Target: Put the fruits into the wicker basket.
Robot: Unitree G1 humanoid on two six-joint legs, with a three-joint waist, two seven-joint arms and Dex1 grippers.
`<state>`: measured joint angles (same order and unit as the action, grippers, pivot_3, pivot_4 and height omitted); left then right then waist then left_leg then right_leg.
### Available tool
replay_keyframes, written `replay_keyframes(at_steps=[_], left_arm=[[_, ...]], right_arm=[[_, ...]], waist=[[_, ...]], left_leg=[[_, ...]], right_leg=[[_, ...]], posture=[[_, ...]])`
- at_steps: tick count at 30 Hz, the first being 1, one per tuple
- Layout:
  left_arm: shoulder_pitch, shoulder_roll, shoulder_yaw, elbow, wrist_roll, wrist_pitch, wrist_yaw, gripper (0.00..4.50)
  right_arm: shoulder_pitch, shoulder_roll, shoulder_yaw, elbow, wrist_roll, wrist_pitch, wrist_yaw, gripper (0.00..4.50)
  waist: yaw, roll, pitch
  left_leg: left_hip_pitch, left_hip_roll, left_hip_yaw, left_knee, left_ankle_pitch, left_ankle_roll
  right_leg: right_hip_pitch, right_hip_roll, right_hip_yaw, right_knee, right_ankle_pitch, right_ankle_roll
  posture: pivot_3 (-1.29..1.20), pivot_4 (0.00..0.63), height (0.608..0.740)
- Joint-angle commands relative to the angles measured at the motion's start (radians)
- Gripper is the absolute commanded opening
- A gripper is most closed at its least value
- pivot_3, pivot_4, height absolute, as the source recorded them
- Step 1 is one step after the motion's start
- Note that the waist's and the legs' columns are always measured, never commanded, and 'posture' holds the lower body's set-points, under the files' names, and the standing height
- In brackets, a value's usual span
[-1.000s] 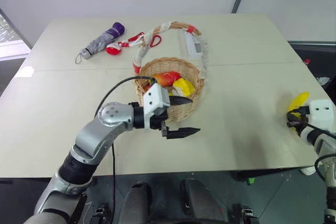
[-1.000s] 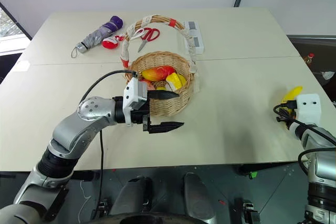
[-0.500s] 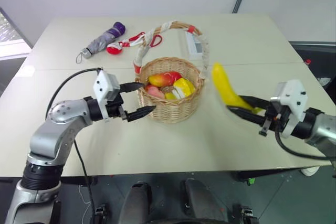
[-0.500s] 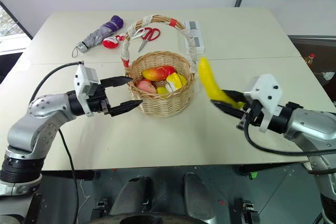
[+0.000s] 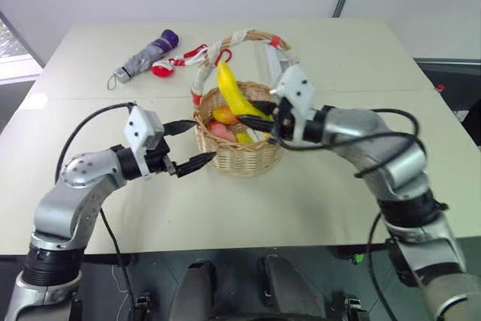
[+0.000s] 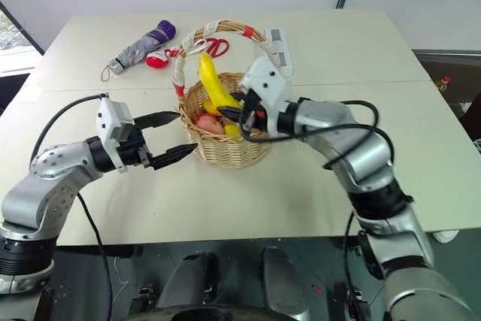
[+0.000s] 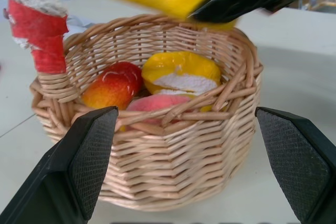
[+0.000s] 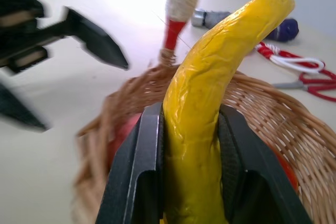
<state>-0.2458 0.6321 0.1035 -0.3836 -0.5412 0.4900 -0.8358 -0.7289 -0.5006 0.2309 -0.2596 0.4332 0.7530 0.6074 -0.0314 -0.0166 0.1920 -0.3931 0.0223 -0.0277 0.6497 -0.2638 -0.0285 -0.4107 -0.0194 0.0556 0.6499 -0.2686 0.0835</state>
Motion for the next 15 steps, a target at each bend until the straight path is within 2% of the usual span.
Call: replay_keyframes(at_steps=[1, 2, 6, 9, 13, 15], left_arm=[[0.002, -0.006, 0.015, -0.044, -0.014, -0.006, 0.02, 4.5], [0.005, -0.008, 0.015, -0.044, -0.015, -0.006, 0.023, 4.5], [0.018, -0.019, 0.023, -0.032, -0.019, -0.01, 0.031, 4.5], [0.036, -0.02, 0.041, -0.01, -0.016, -0.028, 0.03, 4.5], [0.058, -0.046, 0.07, 0.014, -0.035, -0.049, 0.033, 4.5], [0.069, -0.053, 0.065, 0.024, -0.029, -0.063, 0.026, 4.5]], right_arm=[[-0.02, -0.001, -0.015, -0.026, -0.04, -0.049, 0.01, 2.67], [-0.002, -0.011, -0.029, -0.072, -0.03, -0.068, 0.031, 3.06], [0.129, -0.097, -0.114, -0.251, 0.027, -0.131, 0.13, 3.06], [0.298, -0.167, -0.267, -0.345, 0.129, -0.088, 0.163, 3.06], [0.429, -0.161, -0.402, -0.33, 0.165, -0.074, 0.09, 3.06], [0.433, -0.123, -0.41, -0.28, 0.14, -0.094, 0.037, 3.06]], waist=[[0.003, 0.0, 0.0], [0.004, 0.0, 0.0], [0.016, 0.0, 0.0], [0.021, 0.0, 0.0], [0.012, 0.0, 0.0], [0.006, 0.0, 0.0]], left_leg=[[0.0, 0.0, 0.0, 0.0, 0.0, 0.0], [0.0, -0.001, 0.0, 0.0, 0.0, 0.0], [0.0, -0.001, 0.0, -0.001, 0.0, 0.0], [0.0, -0.002, -0.001, -0.001, 0.0, 0.0], [0.001, -0.006, 0.0, -0.001, 0.0, 0.0], [0.003, -0.006, 0.002, -0.001, 0.0, 0.0]], right_leg=[[0.0, 0.0, 0.0, 0.0, 0.0, 0.0], [0.0, -0.001, 0.0, 0.0, 0.0, 0.0], [-0.001, -0.001, 0.0, 0.0, 0.0, 0.0], [0.001, -0.002, -0.002, -0.002, 0.0, 0.0], [0.002, -0.006, -0.002, -0.001, 0.0, 0.001], [0.002, -0.006, -0.001, 0.0, 0.0, 0.001]], posture=[[0.0, 0.15, 0.74], [0.0, 0.15, 0.74], [0.0, 0.15, 0.74], [0.0, 0.15, 0.74], [0.0, 0.15, 0.74], [0.0, 0.15, 0.74]])
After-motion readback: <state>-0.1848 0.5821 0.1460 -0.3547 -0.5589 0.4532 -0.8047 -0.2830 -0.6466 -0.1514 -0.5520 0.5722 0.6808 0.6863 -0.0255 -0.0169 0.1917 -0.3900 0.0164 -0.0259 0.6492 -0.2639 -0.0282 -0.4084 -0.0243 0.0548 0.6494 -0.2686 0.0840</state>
